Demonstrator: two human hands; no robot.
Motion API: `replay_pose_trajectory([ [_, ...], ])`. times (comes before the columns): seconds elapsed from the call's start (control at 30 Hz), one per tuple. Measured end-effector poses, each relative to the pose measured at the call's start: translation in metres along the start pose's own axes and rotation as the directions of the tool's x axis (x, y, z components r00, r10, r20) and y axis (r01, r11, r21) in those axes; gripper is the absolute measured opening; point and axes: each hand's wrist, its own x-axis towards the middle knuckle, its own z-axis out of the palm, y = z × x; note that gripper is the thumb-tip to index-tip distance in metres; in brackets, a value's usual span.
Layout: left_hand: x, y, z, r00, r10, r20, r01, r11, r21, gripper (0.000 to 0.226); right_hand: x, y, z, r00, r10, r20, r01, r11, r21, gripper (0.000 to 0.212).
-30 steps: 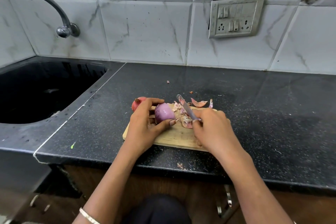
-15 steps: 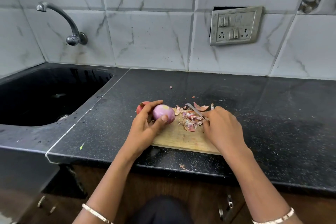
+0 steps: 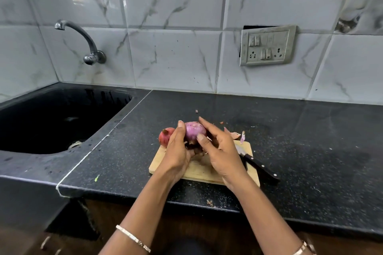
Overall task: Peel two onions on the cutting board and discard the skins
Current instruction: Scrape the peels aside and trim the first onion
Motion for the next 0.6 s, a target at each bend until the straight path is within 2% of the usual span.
replay_pose_trajectory([
  [0.1,0.0,-0.001,0.0,0.999,0.004,-0.044,-0.004,1.0,-0.008,0.059,0.004,0.006,0.003,0.996,0.021,-0.088,-0.008,0.989,0.145,0.044],
  [0.2,-0.001,-0.002,-0.001,0.996,0.02,-0.092,-0.022,0.999,-0.027,0.054,0.007,0.011,0.004,0.993,0.021,-0.118,0.008,0.972,0.235,0.041],
  [0.27,-0.002,-0.003,-0.001,0.996,0.029,-0.087,-0.03,1.0,-0.008,0.052,0.012,0.018,0.005,0.987,0.044,-0.153,0.003,0.956,0.293,0.034],
  [0.33,-0.005,-0.005,0.0,0.997,0.059,-0.056,-0.057,0.998,0.041,0.045,0.015,0.025,0.005,0.97,0.116,-0.213,-0.032,0.932,0.361,0.035],
  [0.4,-0.008,-0.007,0.0,0.996,0.09,0.012,-0.091,0.992,0.092,0.041,0.016,0.035,0.006,0.948,0.167,-0.27,-0.061,0.931,0.361,0.058],
  [0.47,-0.012,-0.007,0.0,0.991,0.103,0.087,-0.114,0.985,0.131,0.042,0.016,0.042,0.008,0.934,0.198,-0.298,-0.082,0.929,0.36,0.067],
  [0.53,-0.014,-0.007,-0.001,0.982,0.121,0.146,-0.144,0.978,0.153,0.041,0.011,0.035,0.009,0.935,0.211,-0.285,-0.104,0.931,0.35,0.062],
  [0.6,-0.015,-0.006,-0.001,0.977,0.12,0.175,-0.148,0.977,0.152,0.04,0.01,0.028,0.01,0.945,0.209,-0.252,-0.106,0.923,0.369,0.043],
])
